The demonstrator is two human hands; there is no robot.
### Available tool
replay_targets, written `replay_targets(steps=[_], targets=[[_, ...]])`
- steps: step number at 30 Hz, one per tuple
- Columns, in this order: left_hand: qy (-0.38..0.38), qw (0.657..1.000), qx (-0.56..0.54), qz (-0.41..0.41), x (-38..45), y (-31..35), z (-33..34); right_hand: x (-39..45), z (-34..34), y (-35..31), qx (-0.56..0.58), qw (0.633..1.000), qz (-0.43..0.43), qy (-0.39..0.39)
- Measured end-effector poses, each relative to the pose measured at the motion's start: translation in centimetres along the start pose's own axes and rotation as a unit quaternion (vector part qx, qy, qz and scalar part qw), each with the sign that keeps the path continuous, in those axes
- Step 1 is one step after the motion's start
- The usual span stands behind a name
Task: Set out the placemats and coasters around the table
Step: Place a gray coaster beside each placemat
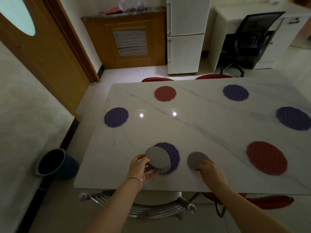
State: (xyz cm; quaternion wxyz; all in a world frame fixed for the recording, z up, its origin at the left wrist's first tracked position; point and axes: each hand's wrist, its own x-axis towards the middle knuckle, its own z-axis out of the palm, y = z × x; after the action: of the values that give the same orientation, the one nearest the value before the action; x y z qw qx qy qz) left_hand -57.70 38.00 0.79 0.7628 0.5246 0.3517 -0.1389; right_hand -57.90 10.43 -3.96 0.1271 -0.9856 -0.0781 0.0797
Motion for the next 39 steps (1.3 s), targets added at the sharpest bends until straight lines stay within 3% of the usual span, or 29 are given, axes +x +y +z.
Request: replay_targets(steps=[8, 16, 19, 29, 33, 39], targets=[[-0.012, 1.000, -0.002, -0.011, -0.2, -0.8, 1.2, -0.1, 0.2, 0.1, 0.021, 0.999, 0.014, -0.026], [-0.078, 0.997, -0.016, -0.018, -0.3, 0.6, 7.5, 1.4, -7.5, -3.4, 0.164, 0.965, -0.043, 0.198], [-0.130, 0.991, -0.014, -0.009, -0.7, 0.9, 12.0, 1.5, -10.6, -3.1, 0.132, 0.972, -0.070, 0.183], [-0.254, 0.967, -0.013, -0.016, -4.9, 0.7, 25.5, -0.6, -17.6, 7.5, 0.173, 0.973, -0.014, 0.153], [-0.259, 0.966, -0.003, 0.003, -5.0, 0.0, 31.0, 0.6, -19.3, 12.5, 0.223, 0.963, -0.012, 0.151], [-0.218, 0.975, -0.022, 0.027, -5.6, -2.8, 38.3, 1.7, -21.6, 20.4, 0.234, 0.960, -0.083, 0.132]])
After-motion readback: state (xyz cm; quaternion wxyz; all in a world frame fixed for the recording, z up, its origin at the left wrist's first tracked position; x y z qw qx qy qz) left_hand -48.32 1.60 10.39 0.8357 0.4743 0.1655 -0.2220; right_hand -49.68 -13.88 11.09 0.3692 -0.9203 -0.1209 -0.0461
